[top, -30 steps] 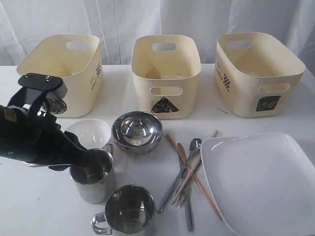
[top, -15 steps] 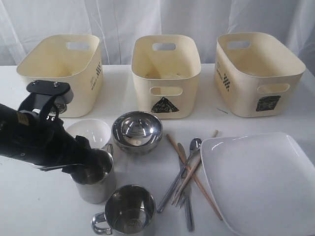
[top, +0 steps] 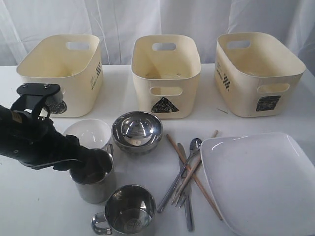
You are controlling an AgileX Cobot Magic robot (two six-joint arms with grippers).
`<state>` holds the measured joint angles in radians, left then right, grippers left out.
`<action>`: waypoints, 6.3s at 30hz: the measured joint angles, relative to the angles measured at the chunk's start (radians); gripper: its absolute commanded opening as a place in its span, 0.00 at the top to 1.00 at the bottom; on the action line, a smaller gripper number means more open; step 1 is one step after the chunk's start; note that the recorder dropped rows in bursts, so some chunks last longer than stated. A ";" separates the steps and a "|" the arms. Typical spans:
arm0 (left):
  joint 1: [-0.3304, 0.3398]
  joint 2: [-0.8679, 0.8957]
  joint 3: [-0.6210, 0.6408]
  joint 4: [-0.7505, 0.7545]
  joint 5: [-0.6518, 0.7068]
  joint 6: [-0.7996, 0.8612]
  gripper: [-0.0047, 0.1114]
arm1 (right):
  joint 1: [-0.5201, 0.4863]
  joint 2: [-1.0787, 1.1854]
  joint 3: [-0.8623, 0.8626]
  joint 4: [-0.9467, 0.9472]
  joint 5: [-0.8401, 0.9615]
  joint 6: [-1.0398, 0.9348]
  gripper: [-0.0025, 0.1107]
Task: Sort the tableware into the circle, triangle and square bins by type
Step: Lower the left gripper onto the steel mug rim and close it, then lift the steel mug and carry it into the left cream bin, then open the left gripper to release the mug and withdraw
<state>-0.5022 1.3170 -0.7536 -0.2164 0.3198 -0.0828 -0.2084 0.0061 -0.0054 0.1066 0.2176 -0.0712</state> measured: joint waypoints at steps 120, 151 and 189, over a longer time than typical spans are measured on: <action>0.279 0.753 -0.902 0.820 -0.125 -0.531 0.76 | 0.000 0.000 0.000 0.000 0.000 0.000 0.98; 0.274 0.423 -0.906 0.392 0.275 -0.135 0.57 | 0.000 0.000 0.000 0.000 0.000 0.000 0.98; 0.226 -0.275 -0.021 0.122 0.015 -0.074 0.57 | 0.000 0.000 0.000 0.000 0.000 0.000 0.98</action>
<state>-0.2760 1.0420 -0.7744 -0.0940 0.3347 -0.1566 -0.2084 0.0061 -0.0054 0.1066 0.2176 -0.0712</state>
